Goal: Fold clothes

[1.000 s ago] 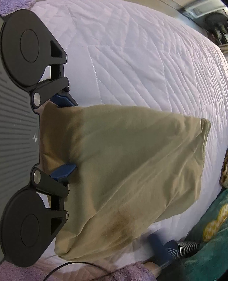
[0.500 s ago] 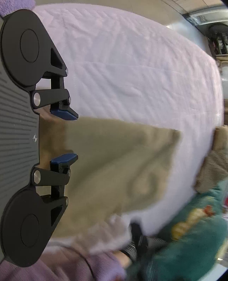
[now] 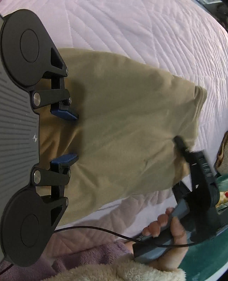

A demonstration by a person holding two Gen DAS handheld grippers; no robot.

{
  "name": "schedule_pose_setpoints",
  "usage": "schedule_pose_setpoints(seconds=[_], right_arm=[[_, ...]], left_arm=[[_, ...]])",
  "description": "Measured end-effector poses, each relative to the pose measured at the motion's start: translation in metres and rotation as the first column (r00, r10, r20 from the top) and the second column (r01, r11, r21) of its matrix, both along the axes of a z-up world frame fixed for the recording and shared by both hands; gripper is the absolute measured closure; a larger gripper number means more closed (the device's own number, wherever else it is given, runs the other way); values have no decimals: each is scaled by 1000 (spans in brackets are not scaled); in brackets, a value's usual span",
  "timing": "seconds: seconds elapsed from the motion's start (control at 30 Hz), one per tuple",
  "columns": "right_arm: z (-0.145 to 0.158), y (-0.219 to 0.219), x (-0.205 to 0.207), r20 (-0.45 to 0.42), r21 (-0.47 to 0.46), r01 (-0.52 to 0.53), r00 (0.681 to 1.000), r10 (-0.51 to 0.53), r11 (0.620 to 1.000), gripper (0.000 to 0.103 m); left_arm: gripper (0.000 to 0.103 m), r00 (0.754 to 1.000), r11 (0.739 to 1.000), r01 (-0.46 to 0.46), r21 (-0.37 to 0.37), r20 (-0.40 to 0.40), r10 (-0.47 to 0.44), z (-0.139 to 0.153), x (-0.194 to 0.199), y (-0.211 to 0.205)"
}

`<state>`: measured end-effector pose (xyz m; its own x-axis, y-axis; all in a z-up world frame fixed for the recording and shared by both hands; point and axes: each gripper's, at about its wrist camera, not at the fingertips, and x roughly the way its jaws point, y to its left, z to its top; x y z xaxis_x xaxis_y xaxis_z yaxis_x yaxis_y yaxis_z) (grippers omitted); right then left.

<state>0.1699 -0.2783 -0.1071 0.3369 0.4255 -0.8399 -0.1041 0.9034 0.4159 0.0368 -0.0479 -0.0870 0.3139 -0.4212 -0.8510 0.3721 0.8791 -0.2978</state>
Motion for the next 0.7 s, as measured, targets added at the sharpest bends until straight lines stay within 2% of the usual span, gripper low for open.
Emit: schedule_pose_setpoints(seconds=[0.03, 0.23, 0.4, 0.5, 0.63, 0.7], right_arm=[[4, 4, -2, 20, -14, -26, 999, 26, 1000, 85], [31, 28, -16, 131, -109, -172, 974, 185, 979, 88], [74, 51, -54, 270, -194, -324, 890, 368, 926, 89], [79, 56, -64, 286, -216, -346, 871, 398, 913, 89], [87, 62, -76, 307, -247, -374, 845, 438, 894, 89], [90, 65, -83, 316, -262, -387, 831, 458, 884, 89]], left_arm=[[58, 1000, 1000, -3, -2, -10, 3, -3, -1, 0], [57, 999, 1000, -19, -8, -41, 19, -15, -4, -1], [57, 997, 998, -49, -33, -61, 47, -17, -2, 1], [59, 989, 990, -125, -66, -88, 119, -11, 0, 9], [60, 988, 997, -73, -41, 130, 78, 28, -13, 0], [60, 990, 994, -59, -95, 123, 71, 26, -2, -2]])
